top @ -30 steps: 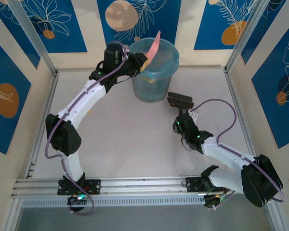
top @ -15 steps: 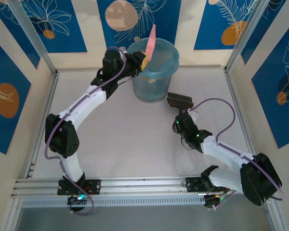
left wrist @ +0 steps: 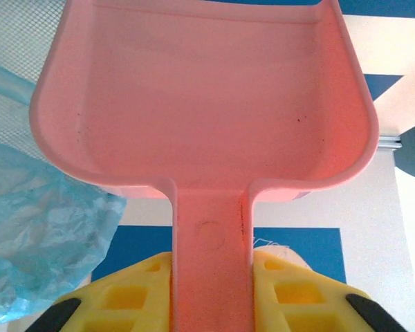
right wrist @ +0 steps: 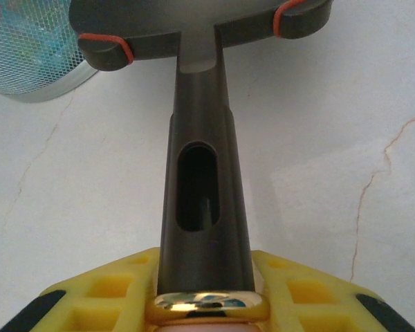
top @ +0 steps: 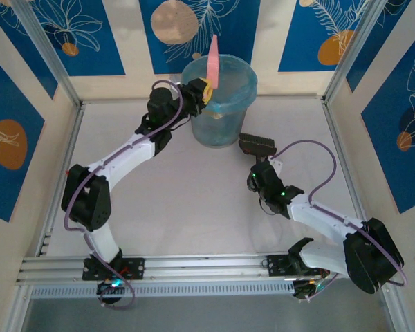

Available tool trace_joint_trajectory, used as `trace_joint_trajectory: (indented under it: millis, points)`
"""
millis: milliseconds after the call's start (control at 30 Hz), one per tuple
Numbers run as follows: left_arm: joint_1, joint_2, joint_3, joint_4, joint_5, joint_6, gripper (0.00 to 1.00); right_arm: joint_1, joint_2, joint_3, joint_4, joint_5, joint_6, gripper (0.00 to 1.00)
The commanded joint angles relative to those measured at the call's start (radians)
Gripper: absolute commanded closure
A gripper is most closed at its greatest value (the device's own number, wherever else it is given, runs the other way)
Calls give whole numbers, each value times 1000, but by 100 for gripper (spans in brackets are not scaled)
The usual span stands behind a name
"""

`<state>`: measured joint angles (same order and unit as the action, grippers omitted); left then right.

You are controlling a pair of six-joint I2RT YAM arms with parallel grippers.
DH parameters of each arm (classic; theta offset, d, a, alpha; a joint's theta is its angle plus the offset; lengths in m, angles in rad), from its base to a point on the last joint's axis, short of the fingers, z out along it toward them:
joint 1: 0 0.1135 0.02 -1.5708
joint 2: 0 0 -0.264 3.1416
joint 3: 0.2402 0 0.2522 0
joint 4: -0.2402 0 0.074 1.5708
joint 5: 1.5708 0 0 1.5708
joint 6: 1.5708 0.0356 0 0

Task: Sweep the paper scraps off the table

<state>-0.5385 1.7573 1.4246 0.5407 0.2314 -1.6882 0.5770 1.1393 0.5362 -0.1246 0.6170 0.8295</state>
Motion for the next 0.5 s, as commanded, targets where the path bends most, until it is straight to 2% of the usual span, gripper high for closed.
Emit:
trace_joint_trajectory:
  millis: [0, 233, 467]
  points:
    - [-23, -29, -10, 161, -44, -44, 100, 10, 5, 45, 20, 36, -24, 100]
    - [-33, -6, 61, 90, 34, 49, 100, 14, 3, 48, 14, 43, -30, 100]
    - [-77, -115, 94, -119, 138, 269, 100, 17, -9, 46, 7, 55, -26, 100]
